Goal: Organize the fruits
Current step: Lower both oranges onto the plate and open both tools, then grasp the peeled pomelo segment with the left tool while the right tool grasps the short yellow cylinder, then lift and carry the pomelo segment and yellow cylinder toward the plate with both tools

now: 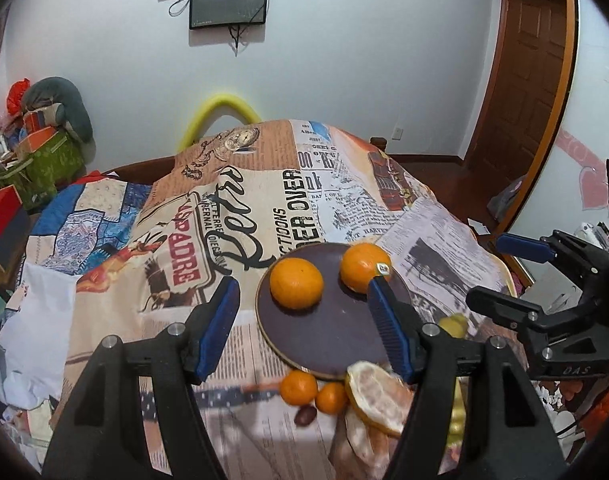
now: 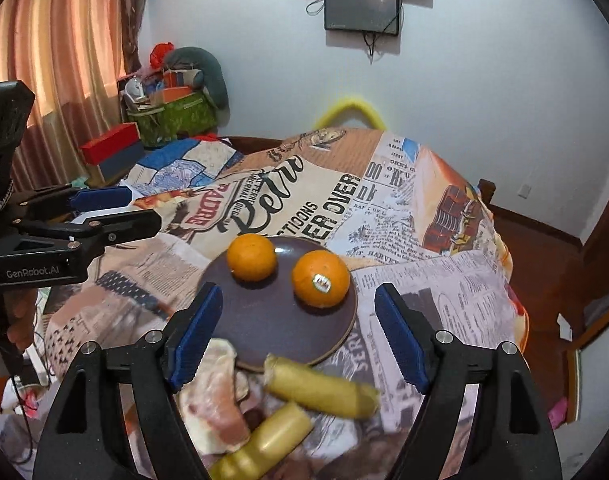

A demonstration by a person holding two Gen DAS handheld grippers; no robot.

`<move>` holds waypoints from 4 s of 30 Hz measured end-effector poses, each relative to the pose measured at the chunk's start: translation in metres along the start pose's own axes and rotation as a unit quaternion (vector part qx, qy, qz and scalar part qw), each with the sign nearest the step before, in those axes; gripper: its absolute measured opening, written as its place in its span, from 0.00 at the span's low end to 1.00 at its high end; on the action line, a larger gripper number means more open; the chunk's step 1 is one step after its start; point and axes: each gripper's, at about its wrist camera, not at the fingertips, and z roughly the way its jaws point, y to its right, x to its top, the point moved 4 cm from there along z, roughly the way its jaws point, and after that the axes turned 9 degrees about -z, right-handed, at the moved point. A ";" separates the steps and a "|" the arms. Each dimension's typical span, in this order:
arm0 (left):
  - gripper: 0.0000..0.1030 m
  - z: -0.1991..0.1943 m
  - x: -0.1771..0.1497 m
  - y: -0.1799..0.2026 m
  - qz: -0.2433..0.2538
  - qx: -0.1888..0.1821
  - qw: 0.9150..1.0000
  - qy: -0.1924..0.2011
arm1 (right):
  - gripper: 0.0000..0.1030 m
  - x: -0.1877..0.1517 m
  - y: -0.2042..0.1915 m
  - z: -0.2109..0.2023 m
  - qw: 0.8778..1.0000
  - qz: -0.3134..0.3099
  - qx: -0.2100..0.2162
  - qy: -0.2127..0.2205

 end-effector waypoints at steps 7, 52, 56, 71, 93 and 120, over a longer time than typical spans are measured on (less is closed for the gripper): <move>0.67 -0.020 -0.032 -0.002 -0.005 -0.001 1.000 -0.012 | 0.76 -0.031 -0.013 -0.011 1.000 0.029 0.006 -0.007; 0.38 0.059 -0.159 0.035 0.050 -0.005 0.988 -0.148 | 0.45 -0.144 -0.037 0.021 0.986 0.117 0.062 -0.102; 0.37 0.057 -0.160 0.034 0.056 -0.004 0.988 -0.144 | 0.41 -0.147 -0.034 0.015 0.985 0.124 0.069 -0.098; 0.36 0.011 -0.177 -0.015 0.016 0.027 0.989 -0.144 | 0.33 -0.166 -0.027 -0.015 0.986 0.108 0.059 -0.109; 0.50 0.043 -0.164 -0.013 0.036 0.006 0.988 -0.150 | 0.36 -0.146 -0.017 0.023 0.983 0.115 0.070 -0.122; 0.19 0.010 -0.122 -0.007 0.001 -0.006 0.996 -0.084 | 0.34 -0.100 -0.004 -0.019 0.993 0.110 0.042 -0.026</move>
